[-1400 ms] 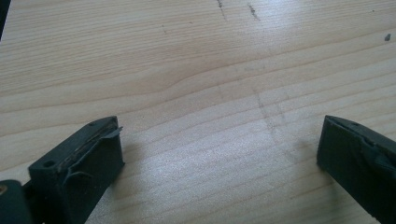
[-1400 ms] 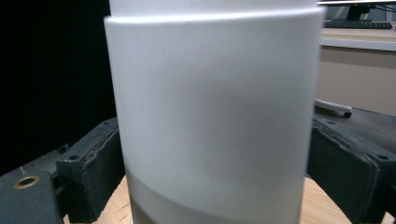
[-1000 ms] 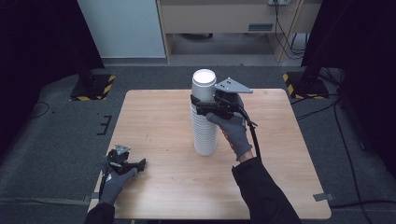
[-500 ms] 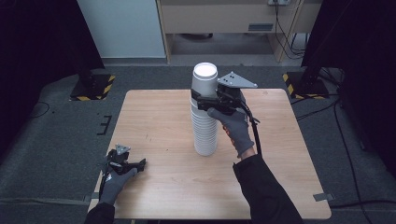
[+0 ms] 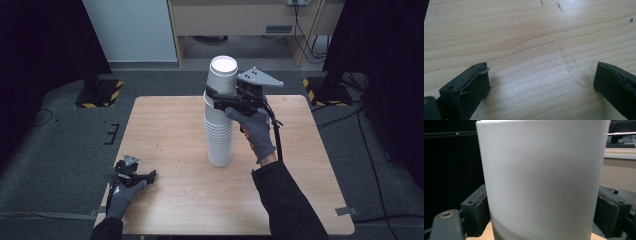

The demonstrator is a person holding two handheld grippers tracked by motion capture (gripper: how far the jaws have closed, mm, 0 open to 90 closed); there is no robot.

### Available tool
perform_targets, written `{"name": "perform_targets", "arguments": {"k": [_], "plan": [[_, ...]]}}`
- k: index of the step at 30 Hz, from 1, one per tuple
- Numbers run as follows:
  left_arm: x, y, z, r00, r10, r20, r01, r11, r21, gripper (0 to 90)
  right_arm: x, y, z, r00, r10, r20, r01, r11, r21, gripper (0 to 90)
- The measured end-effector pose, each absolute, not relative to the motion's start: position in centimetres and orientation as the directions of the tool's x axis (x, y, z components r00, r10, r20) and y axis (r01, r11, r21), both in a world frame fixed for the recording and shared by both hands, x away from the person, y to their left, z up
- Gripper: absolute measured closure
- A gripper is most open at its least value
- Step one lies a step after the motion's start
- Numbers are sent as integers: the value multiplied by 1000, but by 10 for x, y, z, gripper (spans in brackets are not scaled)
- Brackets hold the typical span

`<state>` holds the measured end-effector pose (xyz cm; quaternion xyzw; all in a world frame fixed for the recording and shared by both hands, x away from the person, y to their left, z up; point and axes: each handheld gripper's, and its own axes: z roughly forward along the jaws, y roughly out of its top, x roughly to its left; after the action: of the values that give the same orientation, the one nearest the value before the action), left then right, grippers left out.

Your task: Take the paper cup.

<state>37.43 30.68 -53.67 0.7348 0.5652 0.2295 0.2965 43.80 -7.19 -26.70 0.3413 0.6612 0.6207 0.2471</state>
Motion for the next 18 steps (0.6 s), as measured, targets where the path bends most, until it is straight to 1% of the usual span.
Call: {"name": "perform_targets", "arguments": {"k": [5,18], "plan": [[374,307,-537,256,967,2,695,-185,695,0,436,-75,-258,-652,749,112,135,-31,990,153],[374,307,-537,256,967,2,695,-185,695,0,425,-90,-239,-644,758,104,93,-57,994,153]]}}
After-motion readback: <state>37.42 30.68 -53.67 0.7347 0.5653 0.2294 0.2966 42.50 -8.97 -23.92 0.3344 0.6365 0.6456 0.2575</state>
